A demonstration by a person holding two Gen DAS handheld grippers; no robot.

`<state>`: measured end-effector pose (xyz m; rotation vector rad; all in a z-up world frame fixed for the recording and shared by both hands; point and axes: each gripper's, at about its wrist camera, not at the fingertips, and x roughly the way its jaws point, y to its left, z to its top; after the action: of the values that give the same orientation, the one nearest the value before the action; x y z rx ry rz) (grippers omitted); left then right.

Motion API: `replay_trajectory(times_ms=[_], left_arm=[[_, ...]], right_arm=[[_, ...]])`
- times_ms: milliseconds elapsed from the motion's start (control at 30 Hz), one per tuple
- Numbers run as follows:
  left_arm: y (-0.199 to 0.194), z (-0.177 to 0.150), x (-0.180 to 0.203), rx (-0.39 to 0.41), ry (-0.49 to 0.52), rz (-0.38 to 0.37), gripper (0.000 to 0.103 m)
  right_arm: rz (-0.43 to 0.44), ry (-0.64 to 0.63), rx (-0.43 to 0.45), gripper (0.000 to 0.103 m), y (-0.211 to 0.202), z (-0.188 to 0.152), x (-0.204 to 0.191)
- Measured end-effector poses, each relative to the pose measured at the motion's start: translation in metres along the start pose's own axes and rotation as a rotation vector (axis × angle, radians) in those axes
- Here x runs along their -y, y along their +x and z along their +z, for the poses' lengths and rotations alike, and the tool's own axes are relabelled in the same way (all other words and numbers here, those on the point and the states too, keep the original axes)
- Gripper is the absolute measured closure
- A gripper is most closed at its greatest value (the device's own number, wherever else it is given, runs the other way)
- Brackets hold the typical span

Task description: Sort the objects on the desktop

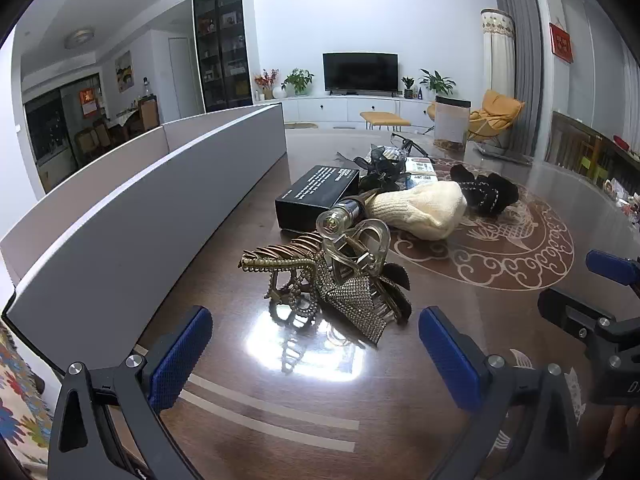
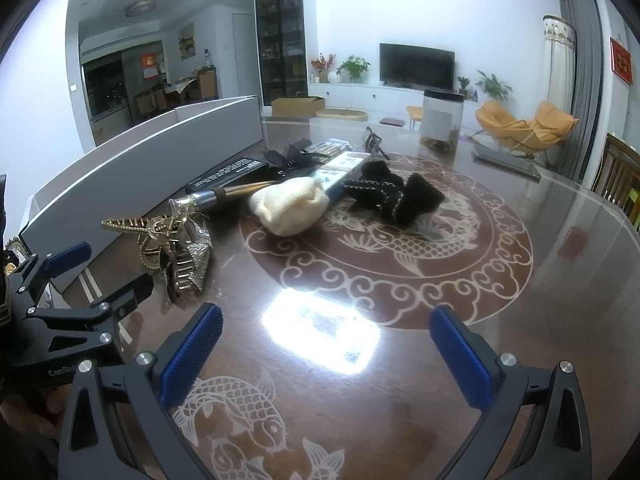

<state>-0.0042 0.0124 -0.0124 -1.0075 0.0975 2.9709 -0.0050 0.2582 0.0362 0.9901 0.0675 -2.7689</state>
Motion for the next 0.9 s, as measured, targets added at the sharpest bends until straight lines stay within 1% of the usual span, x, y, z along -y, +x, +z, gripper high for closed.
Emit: replay_trajectory(times_ms=[400,700,900], left_arm=[[0.003,0.001,-0.003,-0.012,-0.019,-0.015,0.0],[0.006,-0.001,0.0,-0.024,-0.005,-0.014,0.0],[0.012,-0.002,-0.001,-0.049,-0.007,-0.015,0.0]], right_arm=[[-0.003,-0.034,-0.015,0.0,0.005,0.005,-0.008],[-0.005,-0.055,-0.036,0.0,0.011,0.005,-0.014],[-0.004,-0.053,-0.044,0.0,0.014,0.005,-0.014]])
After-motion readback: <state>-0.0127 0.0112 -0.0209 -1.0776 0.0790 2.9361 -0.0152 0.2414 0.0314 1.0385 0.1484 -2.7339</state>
